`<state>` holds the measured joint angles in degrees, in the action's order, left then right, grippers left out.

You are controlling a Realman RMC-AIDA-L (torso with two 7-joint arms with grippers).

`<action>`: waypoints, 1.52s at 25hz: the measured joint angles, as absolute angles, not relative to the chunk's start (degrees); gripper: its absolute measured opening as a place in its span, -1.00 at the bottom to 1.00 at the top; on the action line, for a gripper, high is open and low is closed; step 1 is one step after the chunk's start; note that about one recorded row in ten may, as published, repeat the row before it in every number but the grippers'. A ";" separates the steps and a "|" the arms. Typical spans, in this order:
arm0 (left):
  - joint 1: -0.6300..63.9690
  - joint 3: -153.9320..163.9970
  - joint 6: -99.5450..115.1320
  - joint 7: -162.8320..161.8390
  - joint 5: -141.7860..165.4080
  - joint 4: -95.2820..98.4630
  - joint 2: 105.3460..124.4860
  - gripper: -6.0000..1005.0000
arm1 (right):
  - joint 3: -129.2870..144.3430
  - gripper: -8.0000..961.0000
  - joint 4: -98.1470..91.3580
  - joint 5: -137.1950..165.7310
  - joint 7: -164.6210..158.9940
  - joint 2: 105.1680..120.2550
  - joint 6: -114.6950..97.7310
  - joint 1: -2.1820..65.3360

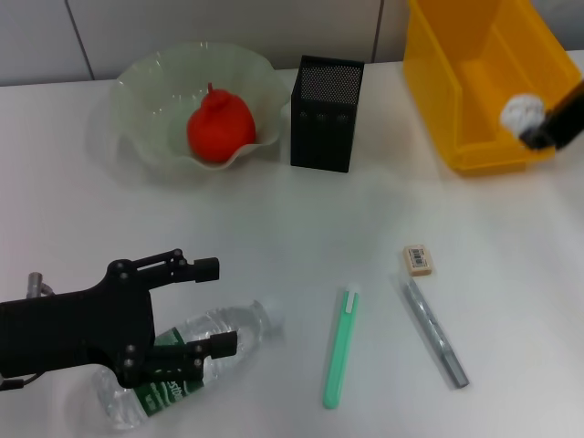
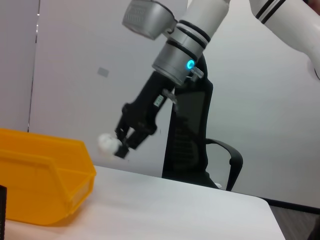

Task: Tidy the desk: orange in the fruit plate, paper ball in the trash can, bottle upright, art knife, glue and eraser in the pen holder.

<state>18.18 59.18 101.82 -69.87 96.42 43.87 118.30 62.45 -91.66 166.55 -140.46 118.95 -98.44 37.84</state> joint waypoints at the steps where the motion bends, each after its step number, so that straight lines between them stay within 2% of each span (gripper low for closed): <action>1: 18.18 59.18 101.82 -69.87 96.42 43.87 118.30 0.66 | 62.32 -0.46 -91.21 166.63 -140.39 118.87 -96.79 38.05; 13: 17.62 59.16 102.05 -70.32 96.36 43.86 118.39 0.66 | 62.53 -0.46 -78.41 167.23 -138.42 118.46 -73.26 38.03; 18: 17.57 59.07 102.05 -70.44 96.35 43.86 118.39 0.66 | 62.12 -0.15 -76.05 167.26 -138.23 117.85 -71.37 38.36; 23: 17.58 59.06 102.08 -70.45 96.33 43.86 118.39 0.66 | 62.12 0.16 -75.69 167.26 -138.21 117.86 -70.76 38.25; 28: 17.58 59.00 102.21 -70.47 96.32 43.86 118.36 0.66 | 62.03 0.61 -79.45 166.76 -138.21 118.27 -74.74 37.79; 33: 17.58 58.55 102.19 -70.52 96.32 43.91 118.30 0.66 | 61.65 0.70 -88.04 159.37 -136.91 118.81 -85.03 35.50; 38: 17.58 57.23 101.76 -70.66 96.34 44.11 118.21 0.66 | 56.24 0.70 -93.15 148.56 -132.80 118.79 -95.07 32.39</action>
